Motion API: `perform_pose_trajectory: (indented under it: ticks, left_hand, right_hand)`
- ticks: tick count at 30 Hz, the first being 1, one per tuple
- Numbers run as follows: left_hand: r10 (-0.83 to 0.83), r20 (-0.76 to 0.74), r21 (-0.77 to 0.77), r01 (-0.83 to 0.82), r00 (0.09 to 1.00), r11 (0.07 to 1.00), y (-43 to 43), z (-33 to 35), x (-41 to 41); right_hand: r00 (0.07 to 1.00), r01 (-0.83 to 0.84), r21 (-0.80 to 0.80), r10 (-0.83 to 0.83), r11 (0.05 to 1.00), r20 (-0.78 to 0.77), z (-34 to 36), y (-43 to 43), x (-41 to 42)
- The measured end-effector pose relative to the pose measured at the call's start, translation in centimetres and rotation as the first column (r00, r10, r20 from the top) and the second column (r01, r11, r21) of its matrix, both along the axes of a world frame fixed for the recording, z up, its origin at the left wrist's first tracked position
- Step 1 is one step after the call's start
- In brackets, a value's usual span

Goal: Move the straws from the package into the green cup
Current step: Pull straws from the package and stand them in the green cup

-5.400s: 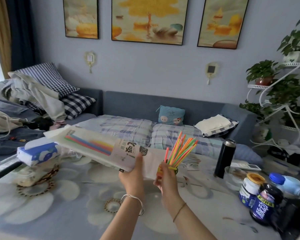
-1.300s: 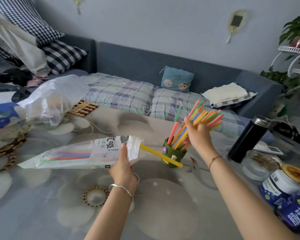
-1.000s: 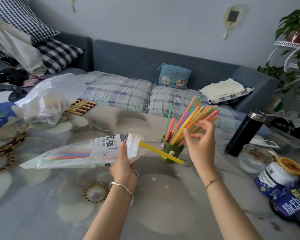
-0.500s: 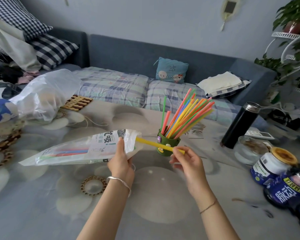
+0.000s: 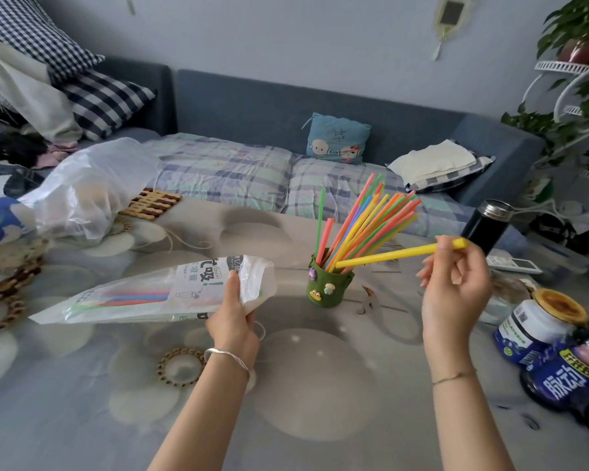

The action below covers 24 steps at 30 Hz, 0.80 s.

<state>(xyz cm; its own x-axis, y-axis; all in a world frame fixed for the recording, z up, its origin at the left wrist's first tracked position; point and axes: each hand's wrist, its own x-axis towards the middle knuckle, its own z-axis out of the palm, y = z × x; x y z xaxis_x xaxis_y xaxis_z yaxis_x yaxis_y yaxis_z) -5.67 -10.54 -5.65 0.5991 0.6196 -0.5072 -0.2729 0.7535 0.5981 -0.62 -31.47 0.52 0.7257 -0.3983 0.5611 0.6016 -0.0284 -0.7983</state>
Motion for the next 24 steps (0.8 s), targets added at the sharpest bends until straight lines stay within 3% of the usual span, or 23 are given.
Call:
perform_pose_trajectory:
  ticks: [5,11,15,18,20,22,24]
  left_hand:
    - [-0.043,-0.030,0.017,0.044,0.999,0.999,-0.3,-0.1,0.0]
    - [-0.073,-0.016,0.030,0.073,0.997,0.997,-0.6,0.0,-0.2]
    - [-0.087,0.002,0.054,0.087,0.996,0.995,-0.4,0.1,-0.3]
    - [-0.099,0.003,0.079,0.098,0.995,0.992,-0.3,0.1,-0.6]
    - [-0.118,0.011,0.103,0.116,0.993,0.988,-0.5,0.1,-1.0]
    - [-0.125,0.017,0.121,0.122,0.992,0.985,-0.7,0.2,-1.4]
    - [-0.120,0.016,0.164,0.116,0.993,0.980,-1.0,0.6,-2.0]
  right_hand:
    - [0.999,0.037,-0.221,-0.044,0.974,-0.026,-1.5,1.4,2.3]
    - [0.994,0.001,-0.475,-0.052,0.880,-0.095,-1.4,2.9,4.3]
    - [0.956,-0.141,-0.592,-0.046,0.793,-0.290,-2.3,3.4,5.0]
    - [0.891,-0.265,-0.474,0.026,0.840,-0.453,-3.2,3.7,4.3]
    - [0.889,-0.221,-0.366,0.032,0.904,-0.457,-4.0,4.0,2.8]
    - [0.886,-0.178,-0.174,0.081,0.969,-0.457,-4.9,4.7,0.6]
    - [0.818,-0.252,0.101,0.268,0.962,-0.508,-5.8,6.0,-2.0]
